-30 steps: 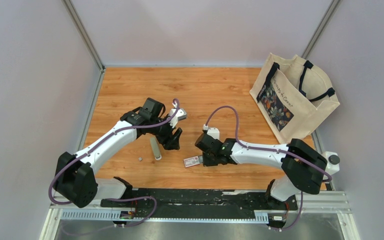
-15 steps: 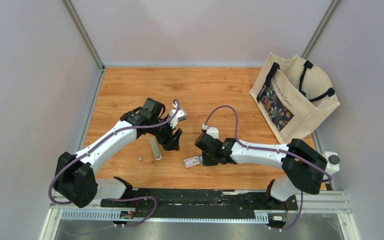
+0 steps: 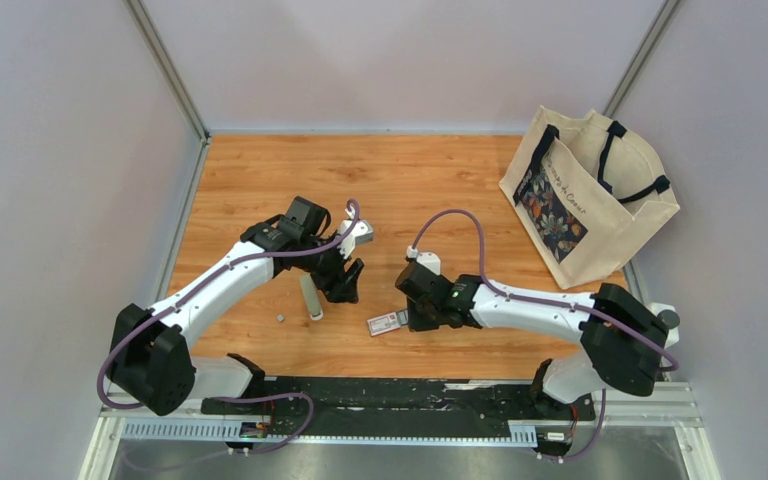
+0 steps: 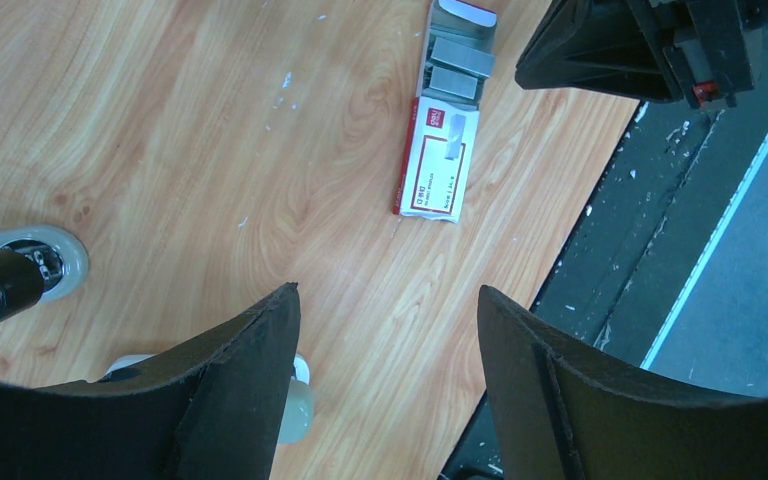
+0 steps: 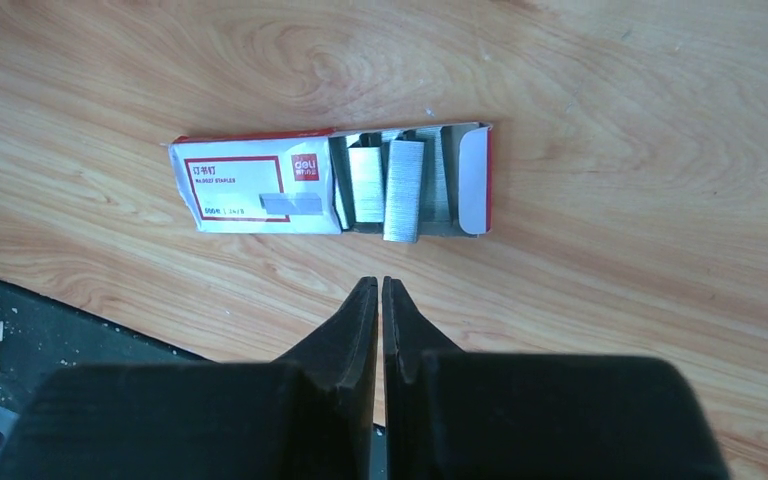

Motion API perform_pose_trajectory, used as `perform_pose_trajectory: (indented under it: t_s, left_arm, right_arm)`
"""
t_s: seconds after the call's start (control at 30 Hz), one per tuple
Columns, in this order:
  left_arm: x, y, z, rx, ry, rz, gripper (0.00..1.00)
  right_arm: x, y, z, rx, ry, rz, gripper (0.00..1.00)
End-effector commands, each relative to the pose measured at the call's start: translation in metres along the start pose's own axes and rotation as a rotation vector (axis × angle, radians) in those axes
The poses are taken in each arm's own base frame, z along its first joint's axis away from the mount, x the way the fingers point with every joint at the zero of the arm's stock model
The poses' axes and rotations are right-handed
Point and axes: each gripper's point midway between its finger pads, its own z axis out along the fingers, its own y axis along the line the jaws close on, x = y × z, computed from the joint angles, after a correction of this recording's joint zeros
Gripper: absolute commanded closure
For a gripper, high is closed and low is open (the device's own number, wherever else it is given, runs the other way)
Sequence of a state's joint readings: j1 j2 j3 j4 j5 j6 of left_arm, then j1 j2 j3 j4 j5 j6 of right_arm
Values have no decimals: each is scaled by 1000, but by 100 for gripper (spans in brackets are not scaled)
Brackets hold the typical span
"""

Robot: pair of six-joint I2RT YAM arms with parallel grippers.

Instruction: Unload the staples from the stapler

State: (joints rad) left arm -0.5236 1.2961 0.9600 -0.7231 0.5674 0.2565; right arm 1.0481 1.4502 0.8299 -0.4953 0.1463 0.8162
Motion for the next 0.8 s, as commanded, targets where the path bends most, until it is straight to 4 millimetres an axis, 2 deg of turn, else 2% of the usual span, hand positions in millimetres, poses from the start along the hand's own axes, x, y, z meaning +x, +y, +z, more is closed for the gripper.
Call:
perform_pose_trajectory:
  t_s: [0.0,0.2,0.4,0.53,0.77]
  left_arm:
    - [-15,-5,-9,6,-48,64,26]
    - [-15,-5,-9,8,-46,66,26]
    - [-16,-5,-9,9,-48,68,26]
    - [-16,-6,-9,11,-48,68,26]
    - [-14,-7,-10,12,-45,71,26]
  right_arm:
    - [-17,7,-1,-34,-27,6,93]
    - [-17,4,18,-28,-4,9,94]
    - [-7,-5,25,-2,30,5,95]
    - [-14,-2,16,-18,7,9,95]
    - [-38,9,-17,-62,-60,10,93]
